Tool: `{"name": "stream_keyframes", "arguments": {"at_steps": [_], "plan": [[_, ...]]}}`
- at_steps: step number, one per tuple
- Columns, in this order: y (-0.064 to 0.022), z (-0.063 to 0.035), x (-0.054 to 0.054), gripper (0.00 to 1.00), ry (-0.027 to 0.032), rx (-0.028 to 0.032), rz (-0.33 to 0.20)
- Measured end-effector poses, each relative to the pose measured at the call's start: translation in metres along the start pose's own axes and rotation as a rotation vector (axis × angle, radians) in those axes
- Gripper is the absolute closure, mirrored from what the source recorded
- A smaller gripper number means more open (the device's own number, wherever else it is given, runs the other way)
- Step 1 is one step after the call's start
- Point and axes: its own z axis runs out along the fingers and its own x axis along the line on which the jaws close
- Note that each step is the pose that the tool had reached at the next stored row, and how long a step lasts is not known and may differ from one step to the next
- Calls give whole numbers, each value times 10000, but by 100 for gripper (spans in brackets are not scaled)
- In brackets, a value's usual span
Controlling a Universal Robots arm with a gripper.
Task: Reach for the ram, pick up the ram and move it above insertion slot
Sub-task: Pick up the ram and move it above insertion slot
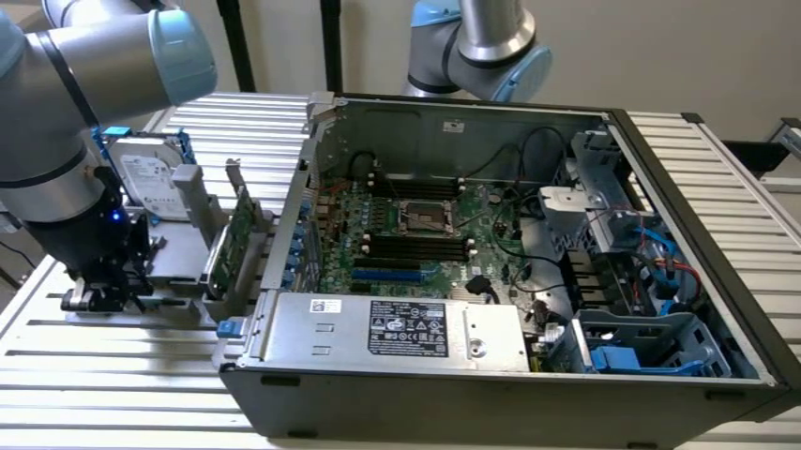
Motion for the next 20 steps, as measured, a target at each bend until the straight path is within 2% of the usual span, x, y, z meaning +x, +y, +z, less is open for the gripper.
{"name": "stream_keyframes", "arguments": {"at_steps": [1,3,4,5,20], "plan": [[0,2,0,66,0,0,0],[1,4,-1,78,1,0,0],[1,4,-1,78,1,0,1],[1,5,-1,85,0,0,1],[1,5,-1,87,-1,0,56]]}}
